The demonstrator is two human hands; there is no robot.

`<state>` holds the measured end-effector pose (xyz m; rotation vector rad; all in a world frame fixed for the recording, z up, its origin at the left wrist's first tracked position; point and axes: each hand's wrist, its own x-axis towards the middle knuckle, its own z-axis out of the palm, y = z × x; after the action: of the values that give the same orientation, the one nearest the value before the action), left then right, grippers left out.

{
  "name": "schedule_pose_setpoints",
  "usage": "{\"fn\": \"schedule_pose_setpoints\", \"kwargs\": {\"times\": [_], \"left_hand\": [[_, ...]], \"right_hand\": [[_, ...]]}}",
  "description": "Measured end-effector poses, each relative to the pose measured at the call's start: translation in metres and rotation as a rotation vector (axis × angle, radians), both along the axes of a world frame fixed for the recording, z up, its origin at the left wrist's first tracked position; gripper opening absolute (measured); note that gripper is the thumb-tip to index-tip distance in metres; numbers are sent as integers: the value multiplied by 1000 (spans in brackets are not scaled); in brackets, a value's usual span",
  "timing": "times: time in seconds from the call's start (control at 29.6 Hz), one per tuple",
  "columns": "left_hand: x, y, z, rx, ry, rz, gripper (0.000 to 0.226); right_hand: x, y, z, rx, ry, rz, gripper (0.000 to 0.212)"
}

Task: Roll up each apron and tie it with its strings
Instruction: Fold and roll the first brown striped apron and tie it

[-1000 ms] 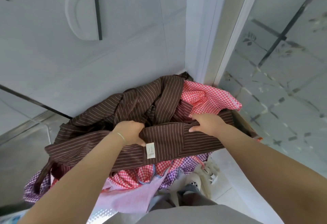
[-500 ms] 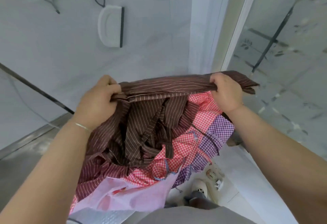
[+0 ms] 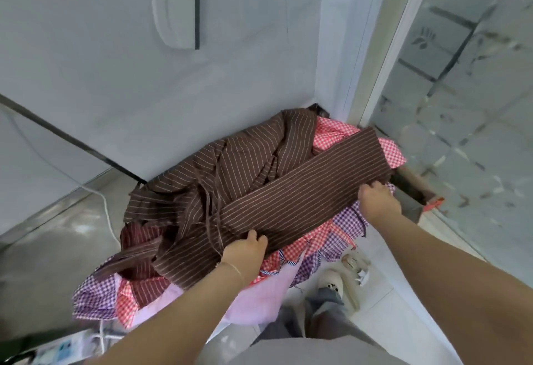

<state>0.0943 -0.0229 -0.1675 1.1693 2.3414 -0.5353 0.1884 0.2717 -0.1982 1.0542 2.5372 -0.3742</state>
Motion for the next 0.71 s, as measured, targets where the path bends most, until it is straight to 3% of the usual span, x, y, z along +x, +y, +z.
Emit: {"fn": "schedule_pose_setpoints", "kwargs": {"times": [0.1, 0.17, 0.24, 0.34, 0.41, 0.51, 0.71], "left_hand": [[1, -2, -5, -10, -30, 56, 43], [1, -2, -3, -9, -26, 80, 44], [-2, -1, 2, -29, -25, 103, 42], [-5, 3, 16, -136, -15, 145, 38], [-8, 3, 32, -280, -34, 150, 40], [-13, -5, 63, -429, -146, 99, 35], [11, -19, 83, -136, -757, 233, 36]], "right_hand": [[-2, -12, 0, -5, 234, -19, 26], [-12, -28, 5, -72, 462, 136, 24], [-29, -55, 16, -189, 511, 366, 23], [-56, -113, 19, -496, 434, 509, 22], [-69, -143, 14, -698, 301, 410, 26], [-80, -158, 11, -828, 135, 260, 44], [-90, -164, 19, -946, 27, 182, 65]]}}
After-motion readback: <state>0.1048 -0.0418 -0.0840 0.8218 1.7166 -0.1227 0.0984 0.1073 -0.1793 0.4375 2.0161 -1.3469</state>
